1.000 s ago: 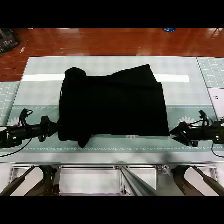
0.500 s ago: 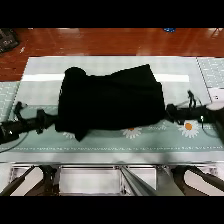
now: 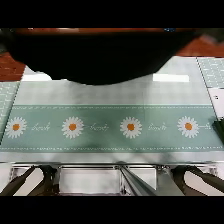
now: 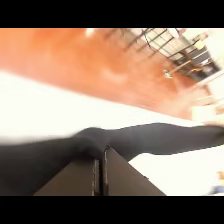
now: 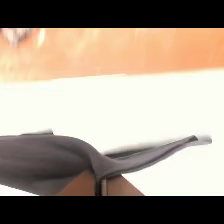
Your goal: Fold the shirts.
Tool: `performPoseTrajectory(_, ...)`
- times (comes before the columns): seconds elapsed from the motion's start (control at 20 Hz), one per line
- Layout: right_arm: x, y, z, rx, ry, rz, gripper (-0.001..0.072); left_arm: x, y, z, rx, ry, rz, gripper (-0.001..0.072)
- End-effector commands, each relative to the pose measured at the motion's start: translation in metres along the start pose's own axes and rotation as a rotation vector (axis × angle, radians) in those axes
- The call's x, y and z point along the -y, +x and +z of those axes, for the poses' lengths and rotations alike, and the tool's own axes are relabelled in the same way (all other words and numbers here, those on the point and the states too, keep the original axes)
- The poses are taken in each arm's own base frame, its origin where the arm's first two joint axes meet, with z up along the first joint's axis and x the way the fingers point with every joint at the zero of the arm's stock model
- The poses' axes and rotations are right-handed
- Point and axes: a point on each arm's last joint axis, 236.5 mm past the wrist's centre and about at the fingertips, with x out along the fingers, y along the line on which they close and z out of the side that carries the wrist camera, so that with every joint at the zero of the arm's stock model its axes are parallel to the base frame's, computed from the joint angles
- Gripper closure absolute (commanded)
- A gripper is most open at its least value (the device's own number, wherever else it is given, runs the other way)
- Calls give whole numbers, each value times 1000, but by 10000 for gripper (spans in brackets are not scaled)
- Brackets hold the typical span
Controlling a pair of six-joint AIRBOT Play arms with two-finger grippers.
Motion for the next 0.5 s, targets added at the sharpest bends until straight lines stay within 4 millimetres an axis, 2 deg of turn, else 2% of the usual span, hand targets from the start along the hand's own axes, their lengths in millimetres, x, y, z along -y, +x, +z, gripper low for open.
performPoseTrajectory(0.0,-64,-88,55,195,-189,-37,689,80,-44,53,71,291,113,683)
performPoseTrajectory(0.1,-82,-126,56,266,-247,-82,689,103,-70,56,71,413,206,683)
performPoseTrajectory(0.25,-99,-184,44,335,-327,-187,689,146,-103,52,126,518,260,683)
performPoseTrajectory(0.45,-110,-249,18,403,-366,-323,689,189,-138,23,150,656,293,684)
